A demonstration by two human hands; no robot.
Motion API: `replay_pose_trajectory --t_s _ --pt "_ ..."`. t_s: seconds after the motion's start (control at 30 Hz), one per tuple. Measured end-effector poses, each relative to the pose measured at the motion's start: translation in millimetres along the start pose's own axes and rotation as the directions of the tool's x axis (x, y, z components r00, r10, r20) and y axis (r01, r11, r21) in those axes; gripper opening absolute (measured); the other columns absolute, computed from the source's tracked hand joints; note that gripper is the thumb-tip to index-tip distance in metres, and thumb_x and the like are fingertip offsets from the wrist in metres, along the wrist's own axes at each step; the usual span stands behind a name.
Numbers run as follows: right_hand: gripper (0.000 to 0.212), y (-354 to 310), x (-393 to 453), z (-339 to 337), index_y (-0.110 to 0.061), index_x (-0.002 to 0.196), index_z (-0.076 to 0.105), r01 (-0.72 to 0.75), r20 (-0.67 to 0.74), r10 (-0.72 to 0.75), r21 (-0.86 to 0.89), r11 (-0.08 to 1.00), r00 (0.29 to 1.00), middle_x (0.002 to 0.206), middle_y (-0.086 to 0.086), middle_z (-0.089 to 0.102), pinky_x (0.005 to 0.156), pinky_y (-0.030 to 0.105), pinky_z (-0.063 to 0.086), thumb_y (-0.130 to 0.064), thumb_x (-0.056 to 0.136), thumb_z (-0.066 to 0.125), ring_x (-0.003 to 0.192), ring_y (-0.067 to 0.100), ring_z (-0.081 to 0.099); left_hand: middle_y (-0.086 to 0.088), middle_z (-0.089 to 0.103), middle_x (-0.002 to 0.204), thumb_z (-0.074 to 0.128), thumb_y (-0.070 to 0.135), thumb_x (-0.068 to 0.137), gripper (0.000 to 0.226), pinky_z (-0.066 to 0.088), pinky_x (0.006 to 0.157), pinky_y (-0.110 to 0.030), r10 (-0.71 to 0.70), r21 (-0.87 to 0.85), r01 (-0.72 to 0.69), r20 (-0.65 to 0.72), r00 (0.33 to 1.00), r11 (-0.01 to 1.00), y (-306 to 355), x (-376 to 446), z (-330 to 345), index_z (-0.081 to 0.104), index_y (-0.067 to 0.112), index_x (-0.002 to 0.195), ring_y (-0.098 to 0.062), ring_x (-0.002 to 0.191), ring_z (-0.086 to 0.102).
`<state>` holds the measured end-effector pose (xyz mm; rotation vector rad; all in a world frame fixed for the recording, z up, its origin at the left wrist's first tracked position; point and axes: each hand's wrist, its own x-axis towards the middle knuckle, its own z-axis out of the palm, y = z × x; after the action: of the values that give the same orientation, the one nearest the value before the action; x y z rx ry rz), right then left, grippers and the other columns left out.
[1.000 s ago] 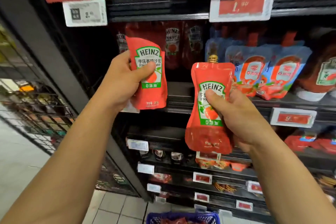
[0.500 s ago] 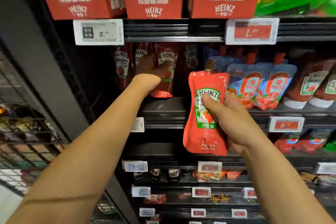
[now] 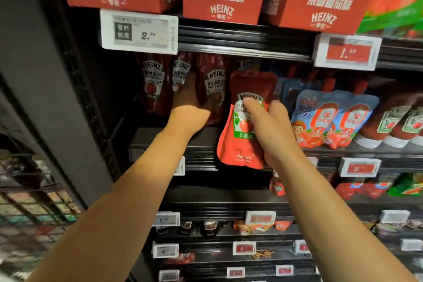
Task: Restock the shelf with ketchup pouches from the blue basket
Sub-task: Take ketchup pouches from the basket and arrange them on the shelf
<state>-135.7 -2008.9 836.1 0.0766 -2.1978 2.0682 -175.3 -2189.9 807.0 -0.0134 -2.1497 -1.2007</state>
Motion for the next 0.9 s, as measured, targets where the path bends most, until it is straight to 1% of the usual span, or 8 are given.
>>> replay_pose_trajectory --t_s 0.07,0.17,0.3,0.4,0.53,0.63,0.73,0.9 --pt "0.040 -2.9 13.2 12.0 -0.017 0.082 0.060 0.023 -0.090 -0.029 -0.063 0.998 0.996 0.069 -0.005 0.066 0.066 0.039 0.057 -0.054 0.066 0.062 0.068 0.016 0.068 -0.010 0.062 0.137 0.076 0.029 0.089 0.074 0.049 0.104 -0.034 0.014 -0.019 -0.014 0.000 1.000 1.000 -0.5 0.3 -1.0 0.039 0.014 0.151 -0.024 0.123 0.061" --pt "0.044 -7.1 31.1 23.2 -0.013 0.070 0.063 0.019 -0.144 -0.045 -0.176 0.984 0.989 0.067 -0.001 0.067 0.073 0.049 0.058 -0.056 0.066 0.055 0.069 0.024 0.066 -0.010 0.063 0.135 0.073 0.032 0.090 0.070 0.044 0.100 -0.024 0.044 0.018 -0.044 -0.018 0.999 0.999 -1.1 0.6 -1.5 0.041 0.015 0.150 -0.023 0.121 0.060" --pt "0.065 -1.5 46.7 32.9 -0.024 0.125 0.060 0.058 -0.161 -0.098 -0.234 0.971 0.982 0.120 0.006 0.067 0.100 0.043 0.049 -0.066 0.077 0.051 0.109 0.030 0.063 0.002 0.062 0.123 0.074 0.029 0.090 0.062 0.034 0.089 -0.002 0.076 0.028 -0.075 -0.040 0.996 0.997 -1.2 0.6 -1.7 0.047 0.013 0.143 -0.007 0.110 0.057" --pt "0.058 -4.8 60.1 39.3 -0.017 0.129 0.058 0.181 -0.175 -0.223 -0.228 0.957 0.959 0.126 0.009 0.066 0.098 0.037 0.047 -0.052 0.084 0.052 0.116 0.032 0.061 0.000 0.063 0.122 0.074 0.026 0.090 0.062 0.030 0.089 0.002 0.077 0.014 -0.076 -0.041 0.996 0.997 -1.3 1.4 -1.7 0.047 0.011 0.143 -0.002 0.113 0.049" --pt "0.069 -5.2 73.2 45.2 -0.009 0.133 0.053 0.226 -0.217 -0.304 -0.323 0.919 0.928 0.124 0.015 0.067 0.084 0.030 0.041 -0.055 0.081 0.047 0.113 0.037 0.062 -0.010 0.063 0.131 0.075 0.028 0.090 0.064 0.027 0.092 0.001 0.083 0.057 -0.079 -0.060 0.995 0.995 2.0 1.6 -2.7 0.047 0.007 0.143 0.005 0.114 0.045" --pt "0.077 8.5 64.8 49.4 -0.012 0.139 0.041 0.255 -0.165 -0.333 -0.370 0.893 0.928 0.116 0.007 0.069 0.080 0.028 0.048 -0.058 0.082 0.062 0.104 0.030 0.067 -0.010 0.064 0.130 0.074 0.028 0.090 0.056 0.045 0.100 -0.022 0.083 0.071 -0.078 -0.059 0.995 0.994 5.9 1.2 -4.1 0.053 0.008 0.136 -0.017 0.118 0.060" --pt "0.084 18.3 60.3 50.1 -0.020 0.127 0.039 0.257 -0.112 -0.329 -0.414 0.873 0.937 0.099 -0.010 0.060 0.073 0.025 0.051 -0.063 0.064 0.074 0.089 0.013 0.065 -0.012 0.065 0.128 0.074 0.030 0.090 0.055 0.050 0.102 -0.041 0.063 0.054 -0.060 -0.046 0.997 0.997 9.2 1.6 -5.8 0.054 0.008 0.136 -0.027 0.119 0.062" --pt "0.101 18.0 56.9 42.0 -0.011 0.143 0.030 0.225 -0.007 -0.292 -0.620 0.751 0.956 0.129 0.012 0.061 0.092 0.041 0.054 -0.076 0.074 0.063 0.114 0.034 0.062 -0.013 0.065 0.130 0.074 0.025 0.089 0.057 0.050 0.103 -0.043 0.032 0.036 -0.031 -0.034 0.999 0.999 10.5 -0.1 -8.2 0.053 0.006 0.138 -0.028 0.121 0.062"
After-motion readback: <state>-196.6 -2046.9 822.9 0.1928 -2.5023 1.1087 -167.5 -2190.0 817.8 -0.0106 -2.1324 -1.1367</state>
